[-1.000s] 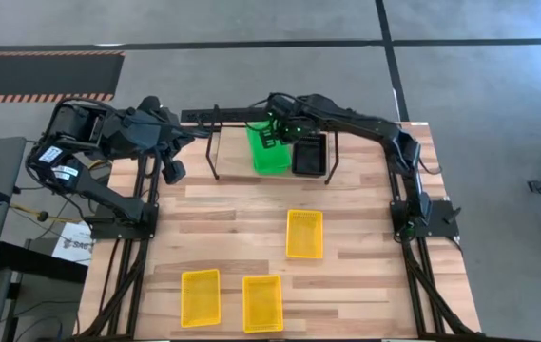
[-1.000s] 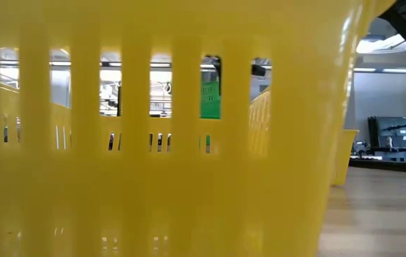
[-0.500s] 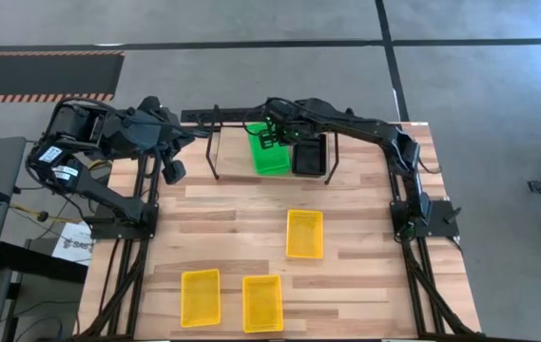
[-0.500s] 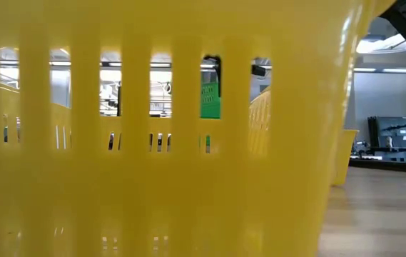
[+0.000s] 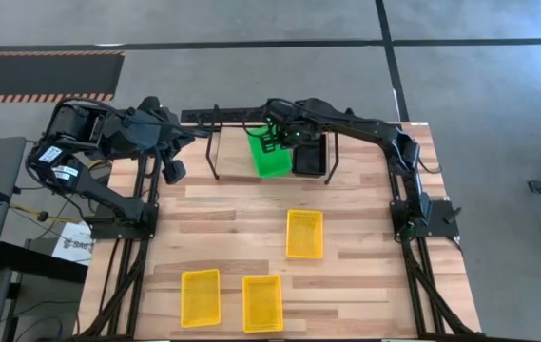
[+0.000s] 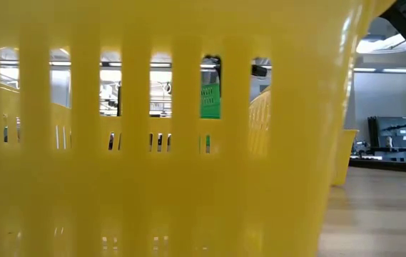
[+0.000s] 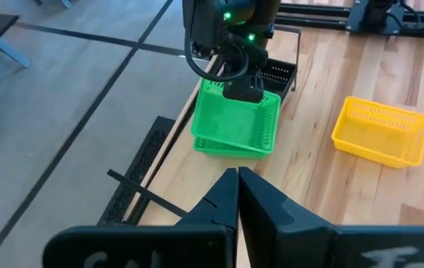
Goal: Stack baskets on shelf by color
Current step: Stack the green basket on top of the other green stacked baskets on the shelf
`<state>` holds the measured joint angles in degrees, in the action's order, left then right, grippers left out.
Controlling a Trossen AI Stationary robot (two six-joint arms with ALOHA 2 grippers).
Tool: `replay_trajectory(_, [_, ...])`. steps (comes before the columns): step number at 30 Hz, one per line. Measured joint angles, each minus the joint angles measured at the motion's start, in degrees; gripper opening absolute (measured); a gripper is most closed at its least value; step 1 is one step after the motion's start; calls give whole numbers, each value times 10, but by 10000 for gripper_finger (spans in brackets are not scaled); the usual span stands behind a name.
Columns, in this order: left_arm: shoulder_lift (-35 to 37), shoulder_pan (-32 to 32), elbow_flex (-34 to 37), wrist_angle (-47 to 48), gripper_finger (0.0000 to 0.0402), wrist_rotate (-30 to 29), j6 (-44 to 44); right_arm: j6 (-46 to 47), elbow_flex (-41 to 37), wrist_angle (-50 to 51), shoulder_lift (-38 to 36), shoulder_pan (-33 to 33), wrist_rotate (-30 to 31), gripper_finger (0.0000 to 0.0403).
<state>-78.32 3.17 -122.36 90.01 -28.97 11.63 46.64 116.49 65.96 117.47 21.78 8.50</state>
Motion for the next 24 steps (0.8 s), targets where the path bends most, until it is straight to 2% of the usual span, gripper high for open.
replay_trajectory(5, [0,0,0,0,0,0,11,-19,0,0,0,12,-13,9])
replay_trajectory(11, [0,0,0,0,0,0,16,-52,0,-3,0,11,-15,67])
replay_trajectory(16, [0,0,0,0,0,-1,30,-65,0,-4,0,12,-12,96])
replay_trajectory(21, [0,0,0,0,0,-1,36,-94,7,-18,-1,13,-19,100])
replay_trajectory(24, [0,0,0,0,0,-1,41,-141,36,-17,-2,6,-78,86])
